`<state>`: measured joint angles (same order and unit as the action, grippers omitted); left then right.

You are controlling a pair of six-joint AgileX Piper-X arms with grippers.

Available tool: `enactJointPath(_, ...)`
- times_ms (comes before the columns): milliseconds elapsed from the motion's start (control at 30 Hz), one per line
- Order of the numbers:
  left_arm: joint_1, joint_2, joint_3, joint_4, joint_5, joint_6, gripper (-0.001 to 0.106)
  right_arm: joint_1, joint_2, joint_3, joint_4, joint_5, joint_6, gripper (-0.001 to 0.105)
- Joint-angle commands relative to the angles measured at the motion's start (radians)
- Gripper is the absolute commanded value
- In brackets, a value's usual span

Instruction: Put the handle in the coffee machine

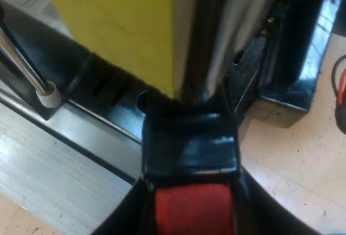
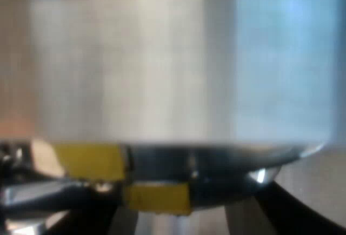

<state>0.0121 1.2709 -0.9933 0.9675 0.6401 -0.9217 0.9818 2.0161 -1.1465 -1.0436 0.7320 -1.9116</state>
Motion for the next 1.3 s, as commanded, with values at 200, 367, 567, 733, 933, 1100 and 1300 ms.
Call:
enactJointPath(200, 0.0, -0.017, -0.024, 0.001, 0.1, 0.006, 0.0, 0.002, -0.022, -0.038, -0.052, 0.058, -0.043, 0.041)
enactJointPath(367, 0.0, -0.017, -0.024, 0.001, 0.092, 0.006, 0.0, 0.019, -0.022, -0.038, -0.091, 0.083, -0.046, 0.041)
enactJointPath(567, 0.0, -0.017, -0.024, 0.001, 0.092, 0.006, 0.0, 0.023, -0.022, -0.038, -0.157, 0.087, -0.069, 0.036)
enactJointPath(733, 0.0, -0.017, -0.024, 0.001, 0.092, 0.006, 0.0, 0.023, -0.022, -0.038, -0.157, 0.067, -0.069, 0.036)
enactJointPath(933, 0.0, -0.017, -0.024, 0.001, 0.092, 0.006, 0.019, 0.023, -0.025, -0.038, -0.157, 0.066, -0.069, 0.036)
enactJointPath(1100, 0.0, -0.017, -0.024, 0.009, 0.092, 0.006, 0.071, 0.023, -0.031, -0.038, -0.155, 0.068, -0.071, 0.036)
enactJointPath(1300, 0.0, -0.017, -0.024, 0.009, 0.081, 0.006, 0.074, 0.023, -0.031, -0.038, -0.157, 0.068, -0.093, 0.036)
